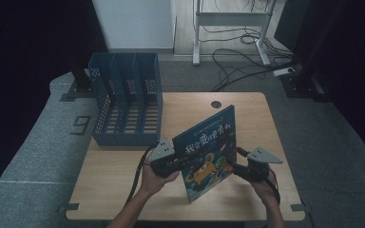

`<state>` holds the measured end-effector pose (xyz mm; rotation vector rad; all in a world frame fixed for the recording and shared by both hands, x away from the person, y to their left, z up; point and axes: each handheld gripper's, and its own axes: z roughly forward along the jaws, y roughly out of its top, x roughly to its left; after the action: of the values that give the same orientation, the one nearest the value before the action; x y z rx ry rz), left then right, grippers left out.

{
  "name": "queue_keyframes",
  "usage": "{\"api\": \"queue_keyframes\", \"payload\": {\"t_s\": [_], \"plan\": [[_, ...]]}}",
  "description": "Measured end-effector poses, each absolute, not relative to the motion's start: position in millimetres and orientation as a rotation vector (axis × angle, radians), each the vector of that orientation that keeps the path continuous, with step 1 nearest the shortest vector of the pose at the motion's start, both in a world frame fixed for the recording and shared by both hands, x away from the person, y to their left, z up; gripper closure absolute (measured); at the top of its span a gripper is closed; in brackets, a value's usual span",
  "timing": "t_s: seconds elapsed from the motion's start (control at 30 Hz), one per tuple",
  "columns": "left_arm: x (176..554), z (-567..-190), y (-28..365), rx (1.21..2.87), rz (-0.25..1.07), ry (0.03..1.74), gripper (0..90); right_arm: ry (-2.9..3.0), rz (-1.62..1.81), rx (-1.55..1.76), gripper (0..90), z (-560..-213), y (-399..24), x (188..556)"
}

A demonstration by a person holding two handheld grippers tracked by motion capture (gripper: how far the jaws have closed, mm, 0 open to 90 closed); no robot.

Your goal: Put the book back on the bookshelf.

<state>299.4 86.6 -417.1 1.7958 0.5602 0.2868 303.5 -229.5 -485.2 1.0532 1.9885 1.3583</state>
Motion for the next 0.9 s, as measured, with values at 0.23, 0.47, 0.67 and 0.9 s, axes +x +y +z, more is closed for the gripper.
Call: {"api": "queue_keyframes", "payload": {"t_s": [0.23,0.47,0.67,0.9], "plan": [[299.9,-415.3,85.7,1.800,0.288,0.562,78.1,2.027,1.356,1.048,37.3,-487.6,-221.7,304.5],[299.7,-404.6,83.0,1.806,0.318,0.548,78.5,2.039,1.348,1.061,33.6,-489.6,-218.2,305.6],[296.4,-388.9,85.5,1.800,0.352,0.517,80.7,2.063,1.340,1.035,29.7,-491.6,-208.2,305.5],[290.8,-388.7,90.7,1.796,0.366,0.497,81.2,2.039,1.295,1.072,27.9,-496.5,-203.0,308.3]]}}
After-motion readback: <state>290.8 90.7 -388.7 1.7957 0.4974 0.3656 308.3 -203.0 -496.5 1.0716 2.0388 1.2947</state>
